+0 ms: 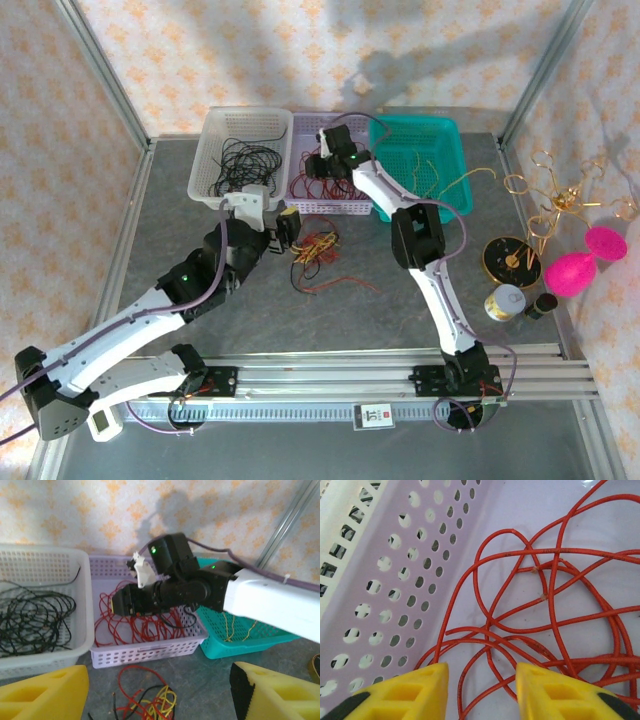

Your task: Untangle the cables

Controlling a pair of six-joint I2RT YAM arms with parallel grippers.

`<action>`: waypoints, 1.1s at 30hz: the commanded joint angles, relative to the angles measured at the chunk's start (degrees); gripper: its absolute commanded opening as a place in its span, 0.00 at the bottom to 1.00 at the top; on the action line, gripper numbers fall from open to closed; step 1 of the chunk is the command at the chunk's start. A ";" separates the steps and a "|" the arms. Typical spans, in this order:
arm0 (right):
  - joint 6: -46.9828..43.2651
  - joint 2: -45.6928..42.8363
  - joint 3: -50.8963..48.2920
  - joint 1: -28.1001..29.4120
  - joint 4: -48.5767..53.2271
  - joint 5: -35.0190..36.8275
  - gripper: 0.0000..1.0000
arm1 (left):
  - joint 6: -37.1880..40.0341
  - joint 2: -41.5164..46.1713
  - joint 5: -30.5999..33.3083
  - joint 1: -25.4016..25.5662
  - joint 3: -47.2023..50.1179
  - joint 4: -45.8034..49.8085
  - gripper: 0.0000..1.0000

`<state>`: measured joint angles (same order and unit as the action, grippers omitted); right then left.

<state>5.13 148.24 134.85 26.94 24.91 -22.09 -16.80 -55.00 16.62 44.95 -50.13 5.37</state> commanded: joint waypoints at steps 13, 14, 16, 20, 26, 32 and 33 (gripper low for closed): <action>-2.54 -44.97 -42.28 3.28 -3.84 3.49 0.47 | -11.06 2.58 -9.53 -5.21 13.55 -0.44 0.71; -3.07 -48.13 -47.50 3.76 -5.42 2.21 0.47 | -11.01 2.49 -9.79 -5.46 13.93 -0.19 0.71; -5.21 -54.42 -59.06 5.42 -9.05 -0.14 0.47 | -10.97 2.40 -11.11 -6.34 15.24 -0.14 0.68; -9.87 -61.62 -73.22 9.02 -15.12 -1.50 0.48 | -11.00 2.02 -14.20 -7.75 17.29 -1.14 0.65; -16.60 -62.47 -79.98 11.45 -24.81 -4.49 0.47 | -10.12 1.04 -16.05 -8.03 17.50 -1.39 0.64; -18.92 -57.84 -77.56 11.47 -25.96 -7.50 0.48 | -10.63 2.06 -17.19 -8.03 19.22 -1.89 0.64; -18.79 -56.80 -77.09 11.48 -25.97 -7.66 0.47 | -10.77 2.18 -17.07 -8.04 19.51 -1.94 0.64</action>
<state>-11.33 89.03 55.72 38.11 2.26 -28.08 -27.05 -53.78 0.40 37.34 -31.73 4.78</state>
